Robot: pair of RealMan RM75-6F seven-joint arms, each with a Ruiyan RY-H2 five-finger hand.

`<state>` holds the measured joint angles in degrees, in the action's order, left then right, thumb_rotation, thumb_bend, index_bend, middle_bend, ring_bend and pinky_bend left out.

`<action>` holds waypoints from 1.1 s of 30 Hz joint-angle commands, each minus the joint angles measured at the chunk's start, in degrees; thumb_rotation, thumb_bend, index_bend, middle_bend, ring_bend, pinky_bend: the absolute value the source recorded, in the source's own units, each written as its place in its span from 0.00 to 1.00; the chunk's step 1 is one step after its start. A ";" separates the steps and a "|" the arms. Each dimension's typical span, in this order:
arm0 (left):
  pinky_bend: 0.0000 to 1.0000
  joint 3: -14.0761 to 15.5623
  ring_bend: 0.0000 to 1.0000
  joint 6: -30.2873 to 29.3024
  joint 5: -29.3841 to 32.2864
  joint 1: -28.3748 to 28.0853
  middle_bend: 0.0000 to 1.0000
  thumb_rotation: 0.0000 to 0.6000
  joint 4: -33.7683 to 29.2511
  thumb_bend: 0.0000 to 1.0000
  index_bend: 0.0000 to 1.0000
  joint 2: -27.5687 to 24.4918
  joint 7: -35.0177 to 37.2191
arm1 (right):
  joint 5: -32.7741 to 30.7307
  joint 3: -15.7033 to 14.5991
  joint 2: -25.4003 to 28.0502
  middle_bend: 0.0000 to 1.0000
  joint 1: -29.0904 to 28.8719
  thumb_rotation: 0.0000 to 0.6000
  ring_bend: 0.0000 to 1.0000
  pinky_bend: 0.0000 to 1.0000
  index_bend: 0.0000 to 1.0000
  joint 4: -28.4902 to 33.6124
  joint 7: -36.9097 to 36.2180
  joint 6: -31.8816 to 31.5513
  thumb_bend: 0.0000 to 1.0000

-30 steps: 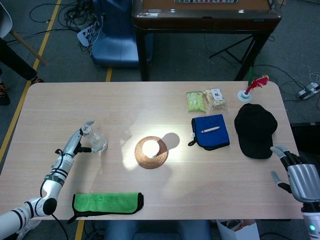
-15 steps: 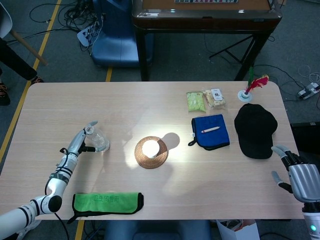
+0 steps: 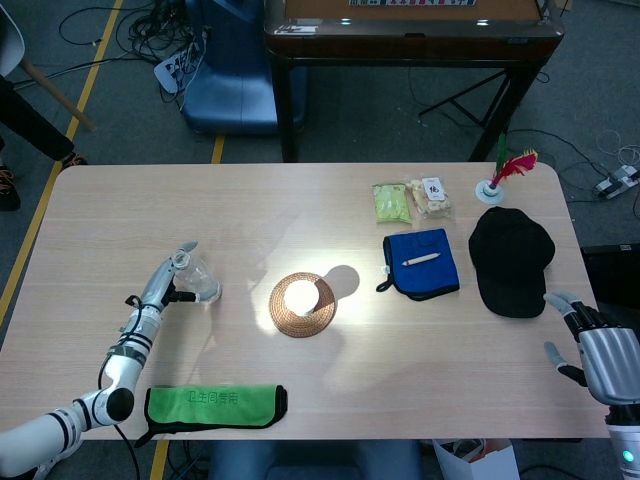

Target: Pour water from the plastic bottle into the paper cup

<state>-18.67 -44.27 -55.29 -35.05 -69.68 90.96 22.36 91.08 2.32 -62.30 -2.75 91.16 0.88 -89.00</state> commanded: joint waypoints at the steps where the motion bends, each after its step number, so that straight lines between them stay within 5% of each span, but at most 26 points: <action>1: 0.13 -0.14 0.01 0.06 0.34 -0.06 0.13 1.00 0.08 0.02 0.23 0.23 -0.15 | -0.02 0.01 0.02 0.23 0.01 1.00 0.34 0.46 0.24 -0.01 -0.05 -0.01 0.32; 21: 0.18 -0.31 0.23 -2.06 0.96 -0.30 0.46 1.00 0.45 0.02 0.49 1.82 -3.89 | -0.22 0.04 0.31 0.32 0.07 1.00 0.33 0.46 0.26 0.34 0.05 0.17 0.32; 33: 0.38 -0.60 0.39 -8.71 -2.47 0.59 0.61 1.00 0.55 0.02 0.61 3.90 -5.16 | -0.13 0.07 0.52 0.34 0.22 1.00 0.34 0.46 0.27 0.51 -0.13 -0.10 0.32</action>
<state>-19.27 -51.91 -56.88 -34.71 -68.96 94.62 17.42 90.95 2.39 -61.78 -2.53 91.67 0.75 -89.10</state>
